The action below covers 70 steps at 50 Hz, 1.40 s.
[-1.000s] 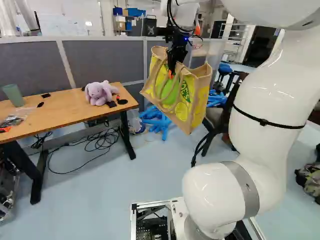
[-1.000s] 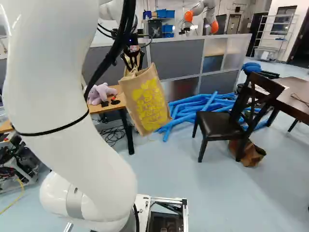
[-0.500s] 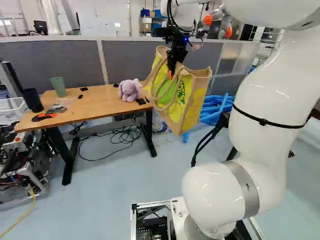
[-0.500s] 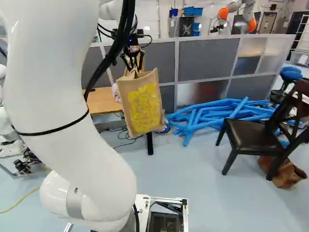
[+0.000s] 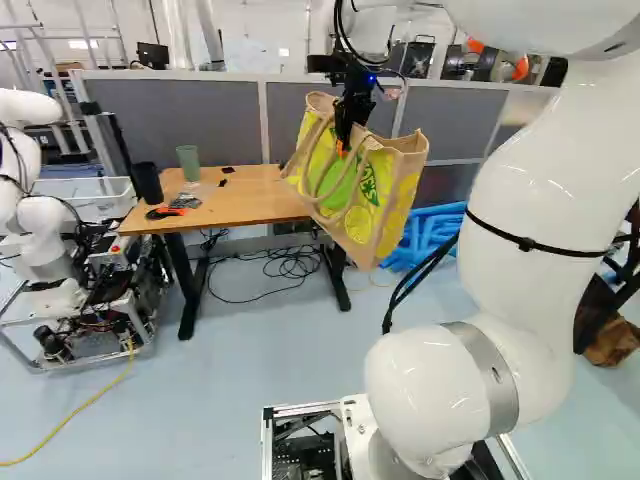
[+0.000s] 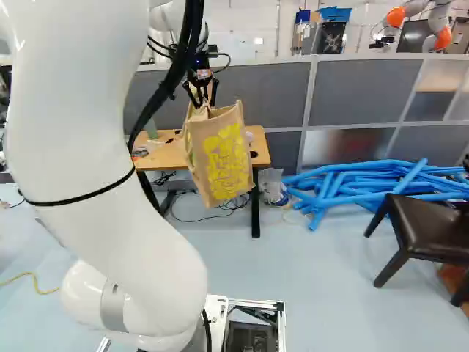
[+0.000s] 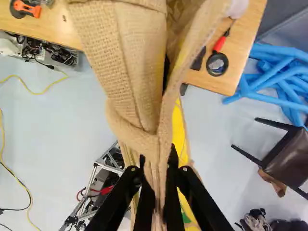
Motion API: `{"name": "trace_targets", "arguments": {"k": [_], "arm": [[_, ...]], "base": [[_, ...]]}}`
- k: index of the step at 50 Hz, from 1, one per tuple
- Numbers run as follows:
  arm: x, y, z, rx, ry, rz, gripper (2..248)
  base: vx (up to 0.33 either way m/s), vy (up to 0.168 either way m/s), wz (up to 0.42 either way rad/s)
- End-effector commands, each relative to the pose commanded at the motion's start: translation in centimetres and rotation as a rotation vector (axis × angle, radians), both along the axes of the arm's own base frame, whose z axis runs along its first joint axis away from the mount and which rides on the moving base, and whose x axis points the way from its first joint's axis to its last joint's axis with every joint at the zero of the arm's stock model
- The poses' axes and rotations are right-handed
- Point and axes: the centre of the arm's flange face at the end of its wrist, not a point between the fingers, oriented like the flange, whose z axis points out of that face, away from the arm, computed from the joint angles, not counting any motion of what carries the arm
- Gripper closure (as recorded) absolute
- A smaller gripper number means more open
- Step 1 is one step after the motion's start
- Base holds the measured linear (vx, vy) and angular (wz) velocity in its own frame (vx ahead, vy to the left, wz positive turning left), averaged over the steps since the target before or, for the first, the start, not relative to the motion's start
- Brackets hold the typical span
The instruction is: Pick up the bag on the ground and place it on the table
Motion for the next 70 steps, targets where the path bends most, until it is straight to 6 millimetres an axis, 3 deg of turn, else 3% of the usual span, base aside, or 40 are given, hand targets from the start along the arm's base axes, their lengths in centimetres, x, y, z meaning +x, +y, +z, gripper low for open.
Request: {"name": "trace_targets", "arguments": {"k": [14,47,70], "arm": [[0.0,0.0,0.0,0.0,0.0,0.0,228],[0.0,0.0,0.0,0.0,0.0,0.0,228],[0.0,0.0,0.0,0.0,0.0,0.0,228]], "base": [[0.064,0.214,0.097],[0.104,0.135,-0.018],[0.108,-0.003,-0.196]]}}
